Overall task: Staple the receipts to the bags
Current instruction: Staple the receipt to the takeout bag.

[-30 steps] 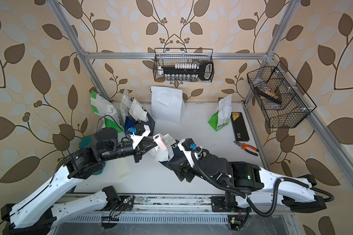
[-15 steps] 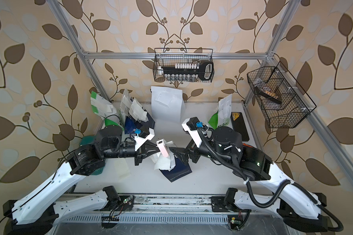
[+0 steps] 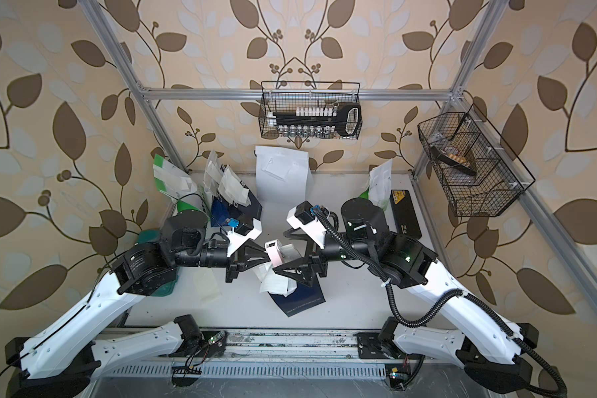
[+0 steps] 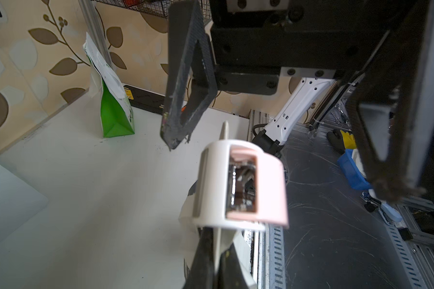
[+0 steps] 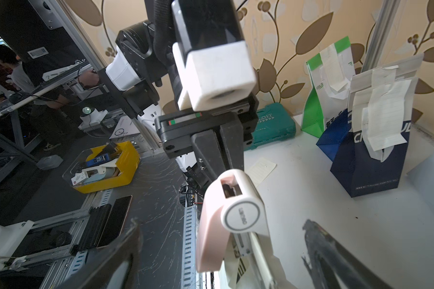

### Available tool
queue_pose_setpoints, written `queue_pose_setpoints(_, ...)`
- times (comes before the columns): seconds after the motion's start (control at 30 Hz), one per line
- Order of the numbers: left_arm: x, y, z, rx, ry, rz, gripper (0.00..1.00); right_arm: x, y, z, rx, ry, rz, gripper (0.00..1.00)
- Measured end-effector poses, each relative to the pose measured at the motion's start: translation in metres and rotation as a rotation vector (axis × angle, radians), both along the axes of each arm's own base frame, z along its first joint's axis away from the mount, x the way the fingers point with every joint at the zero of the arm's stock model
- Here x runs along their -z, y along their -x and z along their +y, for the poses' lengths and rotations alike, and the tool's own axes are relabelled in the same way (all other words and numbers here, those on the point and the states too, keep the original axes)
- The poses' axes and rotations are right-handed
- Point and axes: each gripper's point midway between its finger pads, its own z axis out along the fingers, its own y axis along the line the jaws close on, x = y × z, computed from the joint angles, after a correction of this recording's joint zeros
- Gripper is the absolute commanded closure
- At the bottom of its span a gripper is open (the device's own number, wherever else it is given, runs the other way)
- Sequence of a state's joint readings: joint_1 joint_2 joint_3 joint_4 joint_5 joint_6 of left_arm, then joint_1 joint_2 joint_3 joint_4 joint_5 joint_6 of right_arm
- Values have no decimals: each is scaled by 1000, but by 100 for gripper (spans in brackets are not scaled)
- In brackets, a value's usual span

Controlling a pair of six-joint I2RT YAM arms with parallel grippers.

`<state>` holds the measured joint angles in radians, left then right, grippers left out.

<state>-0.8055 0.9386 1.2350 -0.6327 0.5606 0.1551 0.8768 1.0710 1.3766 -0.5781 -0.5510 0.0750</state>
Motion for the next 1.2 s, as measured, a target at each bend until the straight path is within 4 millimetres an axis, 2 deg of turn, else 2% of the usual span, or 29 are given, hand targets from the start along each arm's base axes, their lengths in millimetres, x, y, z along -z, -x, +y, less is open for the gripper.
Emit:
queue_pose_setpoints(0.3, -2, 5, -4, 39, 4, 20, 100, 16, -5, 8, -22, 50, -1, 1)
queue_pose_setpoints(0.43, -2, 6, -4, 48, 2, 27, 100, 29, -8, 13, -34, 87, 13, 5)
queue_pose_setpoints(0.5, -1, 7, -4, 52, 0, 32, 100, 33, -8, 13, -37, 103, 17, 11)
queue_pose_setpoints(0.57, 0, 8, -4, 55, -1, 35, 100, 35, -8, 13, -43, 109, 16, 23)
queue_pose_setpoints(0.6, 0, 7, -5, 55, -2, 37, 100, 35, -7, 14, -50, 109, 14, 33)
queue_pose_setpoints(0.73, 2, 5, -6, 51, -8, 41, 100, 36, -3, 14, -75, 108, 19, 95)
queue_pose_setpoints(0.77, 3, 5, -5, 47, -12, 44, 100, 36, -2, 14, -78, 108, 21, 100)
queue_pose_setpoints(1.2, -4, 3, -6, 39, 9, 38, 100, 29, -8, 12, -34, 46, -32, 100)
